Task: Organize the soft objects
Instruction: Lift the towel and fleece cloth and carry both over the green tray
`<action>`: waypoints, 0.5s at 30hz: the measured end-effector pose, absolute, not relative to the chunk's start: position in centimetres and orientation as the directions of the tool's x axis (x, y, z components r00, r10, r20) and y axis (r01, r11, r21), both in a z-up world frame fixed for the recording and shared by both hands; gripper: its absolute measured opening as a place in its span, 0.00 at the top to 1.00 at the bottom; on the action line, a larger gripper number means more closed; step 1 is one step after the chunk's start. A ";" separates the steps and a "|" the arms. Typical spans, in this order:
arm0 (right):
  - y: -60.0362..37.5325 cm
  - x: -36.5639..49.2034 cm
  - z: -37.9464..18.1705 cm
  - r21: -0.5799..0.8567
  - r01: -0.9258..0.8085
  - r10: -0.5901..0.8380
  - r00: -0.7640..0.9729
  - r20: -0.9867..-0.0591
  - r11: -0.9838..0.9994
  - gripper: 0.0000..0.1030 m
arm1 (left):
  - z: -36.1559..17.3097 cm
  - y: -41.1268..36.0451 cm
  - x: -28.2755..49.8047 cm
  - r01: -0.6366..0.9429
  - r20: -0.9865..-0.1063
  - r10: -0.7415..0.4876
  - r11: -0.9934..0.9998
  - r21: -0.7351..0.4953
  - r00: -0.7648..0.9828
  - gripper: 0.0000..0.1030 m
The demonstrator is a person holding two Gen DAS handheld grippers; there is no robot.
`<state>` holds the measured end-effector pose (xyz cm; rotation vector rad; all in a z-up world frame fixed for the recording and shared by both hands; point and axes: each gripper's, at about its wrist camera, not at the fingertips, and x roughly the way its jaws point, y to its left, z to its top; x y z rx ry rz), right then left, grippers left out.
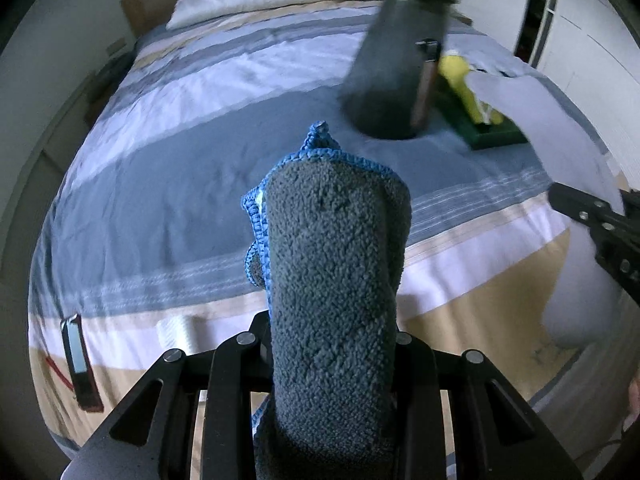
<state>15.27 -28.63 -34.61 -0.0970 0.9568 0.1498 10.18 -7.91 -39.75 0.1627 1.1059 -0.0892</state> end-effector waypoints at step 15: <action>-47.7 21.1 -32.9 -0.057 -0.135 0.036 0.601 -0.799 0.989 0.85 | -38.5 -27.0 16.6 0.216 -0.878 -0.138 0.975 -0.040 0.459 0.75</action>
